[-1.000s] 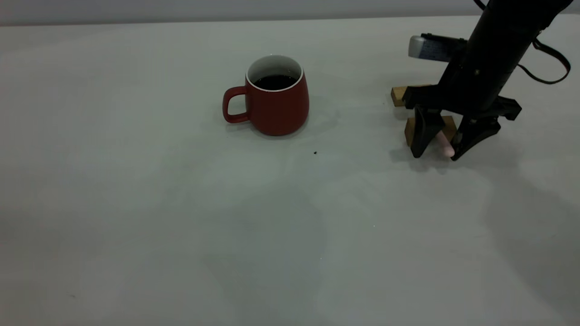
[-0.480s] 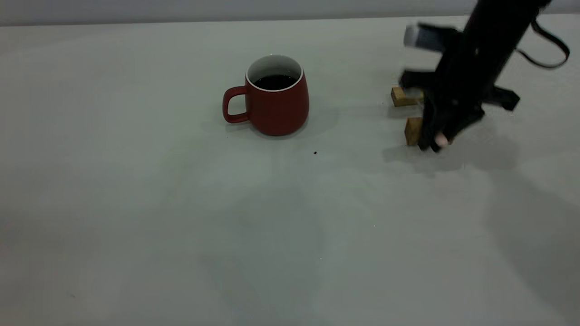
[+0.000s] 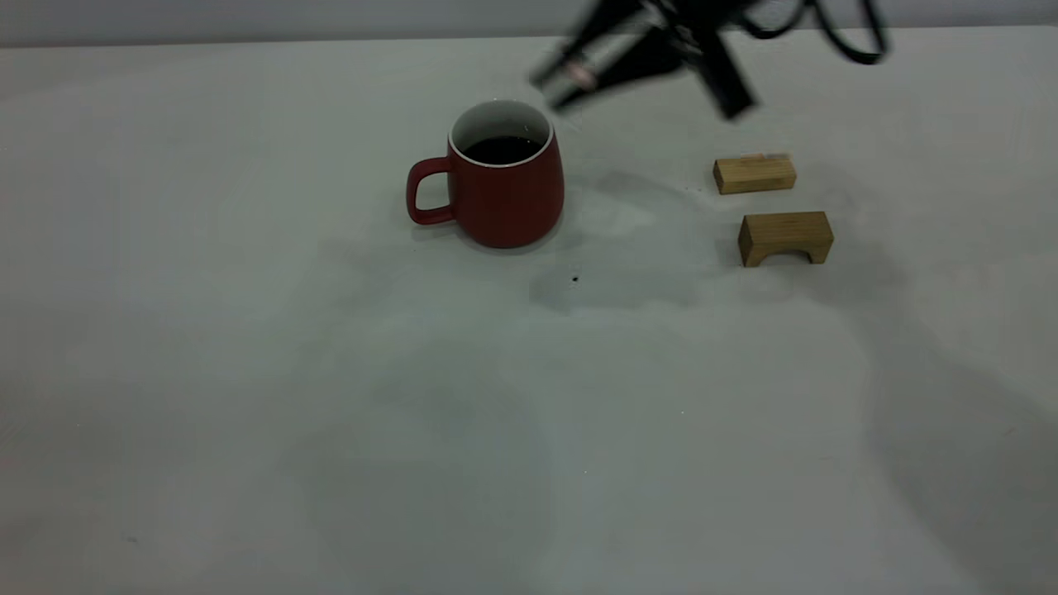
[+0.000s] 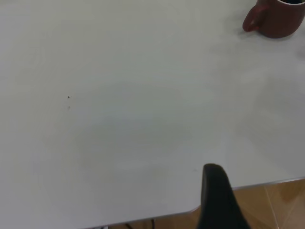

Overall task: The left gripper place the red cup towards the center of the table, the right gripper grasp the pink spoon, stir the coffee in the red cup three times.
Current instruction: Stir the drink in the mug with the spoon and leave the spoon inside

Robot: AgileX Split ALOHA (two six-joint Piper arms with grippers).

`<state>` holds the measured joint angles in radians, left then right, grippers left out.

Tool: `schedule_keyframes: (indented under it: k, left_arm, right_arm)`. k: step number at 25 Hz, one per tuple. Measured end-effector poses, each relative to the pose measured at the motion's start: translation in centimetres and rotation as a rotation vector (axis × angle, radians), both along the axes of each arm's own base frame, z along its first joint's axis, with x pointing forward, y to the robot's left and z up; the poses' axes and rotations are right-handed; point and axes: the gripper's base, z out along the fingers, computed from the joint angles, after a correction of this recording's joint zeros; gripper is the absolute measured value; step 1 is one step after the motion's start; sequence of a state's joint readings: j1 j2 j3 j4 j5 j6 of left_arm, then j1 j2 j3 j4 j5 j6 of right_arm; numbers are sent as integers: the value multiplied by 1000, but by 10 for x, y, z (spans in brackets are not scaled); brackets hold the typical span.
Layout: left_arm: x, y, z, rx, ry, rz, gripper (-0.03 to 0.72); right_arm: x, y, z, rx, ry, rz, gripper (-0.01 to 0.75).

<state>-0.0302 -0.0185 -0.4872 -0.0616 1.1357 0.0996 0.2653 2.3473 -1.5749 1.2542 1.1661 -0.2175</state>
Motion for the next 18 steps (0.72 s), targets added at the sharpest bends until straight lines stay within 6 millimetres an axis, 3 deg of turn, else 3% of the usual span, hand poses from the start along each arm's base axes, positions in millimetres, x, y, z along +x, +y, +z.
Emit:
schedule_keyframes:
  k: [4, 8, 14, 18]
  left_arm:
    - [0, 0, 0, 0, 0, 0, 502]
    - [0, 0, 0, 0, 0, 0, 502]
    - [0, 0, 0, 0, 0, 0, 502]
    - [0, 0, 0, 0, 1, 0, 502]
  right_arm:
    - [6, 18, 13, 185, 76, -140, 118]
    - [13, 29, 24, 323, 274, -309, 118]
    - [13, 38, 22, 313, 616, -455, 118]
    - [14, 43, 19, 291, 750, -538, 118]
